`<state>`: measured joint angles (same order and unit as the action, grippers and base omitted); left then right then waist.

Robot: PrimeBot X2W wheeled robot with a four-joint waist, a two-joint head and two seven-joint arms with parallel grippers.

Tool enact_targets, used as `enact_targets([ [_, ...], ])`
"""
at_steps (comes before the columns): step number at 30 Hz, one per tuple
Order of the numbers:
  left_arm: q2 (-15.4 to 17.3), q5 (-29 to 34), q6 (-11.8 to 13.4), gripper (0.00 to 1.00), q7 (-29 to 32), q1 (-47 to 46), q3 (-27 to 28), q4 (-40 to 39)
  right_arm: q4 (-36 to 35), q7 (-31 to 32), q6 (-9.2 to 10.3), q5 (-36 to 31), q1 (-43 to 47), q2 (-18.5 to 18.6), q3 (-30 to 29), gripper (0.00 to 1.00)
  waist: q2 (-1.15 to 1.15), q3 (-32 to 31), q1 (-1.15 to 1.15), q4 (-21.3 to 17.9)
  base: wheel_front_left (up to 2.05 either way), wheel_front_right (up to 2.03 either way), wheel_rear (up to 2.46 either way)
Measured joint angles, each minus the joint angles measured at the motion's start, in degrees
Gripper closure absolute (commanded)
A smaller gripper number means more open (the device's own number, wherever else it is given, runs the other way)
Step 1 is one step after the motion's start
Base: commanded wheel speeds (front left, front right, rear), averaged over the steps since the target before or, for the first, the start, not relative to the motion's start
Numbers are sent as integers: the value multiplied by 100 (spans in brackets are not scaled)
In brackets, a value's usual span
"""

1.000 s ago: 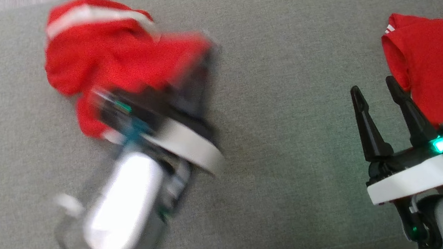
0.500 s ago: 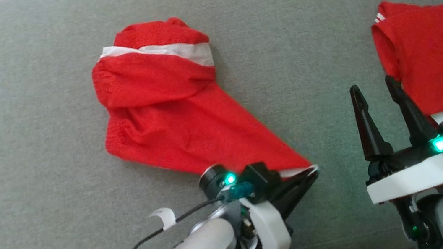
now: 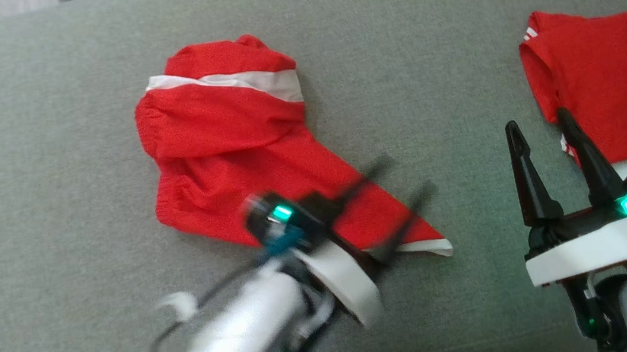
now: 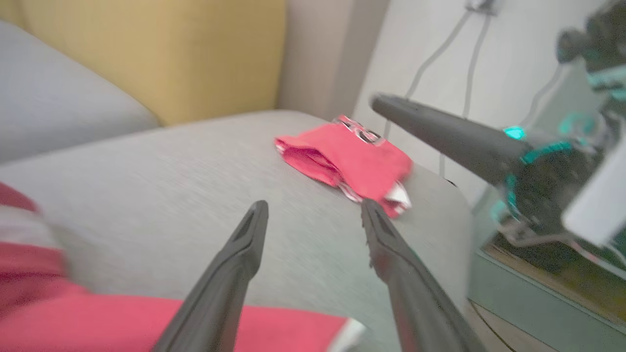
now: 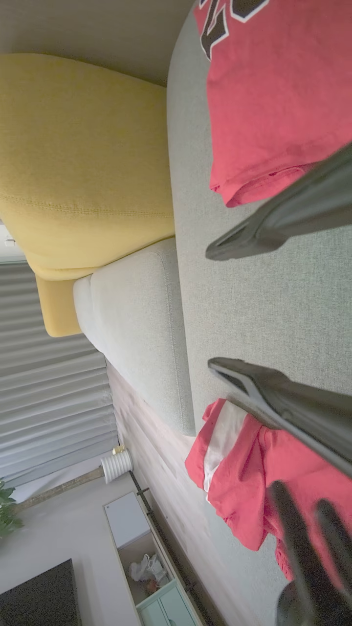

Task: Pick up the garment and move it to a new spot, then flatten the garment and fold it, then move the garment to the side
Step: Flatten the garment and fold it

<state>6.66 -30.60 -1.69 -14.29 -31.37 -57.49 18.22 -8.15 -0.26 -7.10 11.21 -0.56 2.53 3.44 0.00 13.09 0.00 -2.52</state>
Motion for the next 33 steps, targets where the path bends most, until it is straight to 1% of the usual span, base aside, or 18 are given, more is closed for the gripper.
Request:
enact_targets([
  [1, 89, 22, 186, 0, 0, 24, 207, -140, 0, 0, 0, -30, 1, 0, -7, 0, 0, -35, 0, 24, 0, 0, 0],
  [2, 89, 22, 186, 0, 0, 24, 207, -140, 0, 0, 0, -30, 1, 0, -7, 0, 0, -35, 0, 24, 0, 0, 0],
  [5, 358, 93, 733, 0, -1, 204, 838, -560, 5, 1, 0, -137, 1, 0, -44, 0, 0, -123, 0, 111, 0, 0, 0],
  [8, 587, 203, 1188, 0, -2, 525, 1438, -882, 35, 2, 0, -190, 1, 0, -62, 0, 0, -204, 0, 192, 0, 0, 0],
  [11, 787, 267, 1504, 0, -2, 911, 1973, -1066, 53, 2, 0, -242, 1, 0, -86, 0, 0, -264, 0, 259, 0, 0, 0],
  [15, 1032, 372, 1752, 0, -2, 1377, 2527, -1205, 97, 4, 0, -292, 5, 0, -118, 0, 0, -351, 0, 320, 0, 0, 0],
  [17, 1143, 438, 1834, 0, -2, 1607, 2747, -1244, 129, 9, 0, -325, 21, 0, -143, 0, 0, -405, 0, 346, 0, 0, 0],
  [20, 1272, 493, 1841, 0, -2, 1968, 3047, -1325, 142, 10, 0, -333, 88, 0, -174, 0, 0, -498, 0, 384, 0, 0, 0],
  [22, 1334, 541, 1830, 0, -2, 2173, 3140, -1391, 153, 13, 0, -333, 203, 0, -196, 0, 0, -562, 0, 410, 0, 0, 0],
  [31, 1330, 679, 1622, 0, -2, 2771, 3285, -1611, 111, 127, 0, -333, 592, -1, -183, 0, 0, -862, 0, 385, 0, 0, 0],
  [33, 1328, 686, 1615, 0, -2, 2880, 3304, -1614, 92, 133, 0, -333, 681, -2, -180, 0, 0, -929, 0, 370, 0, 0, 0],
])
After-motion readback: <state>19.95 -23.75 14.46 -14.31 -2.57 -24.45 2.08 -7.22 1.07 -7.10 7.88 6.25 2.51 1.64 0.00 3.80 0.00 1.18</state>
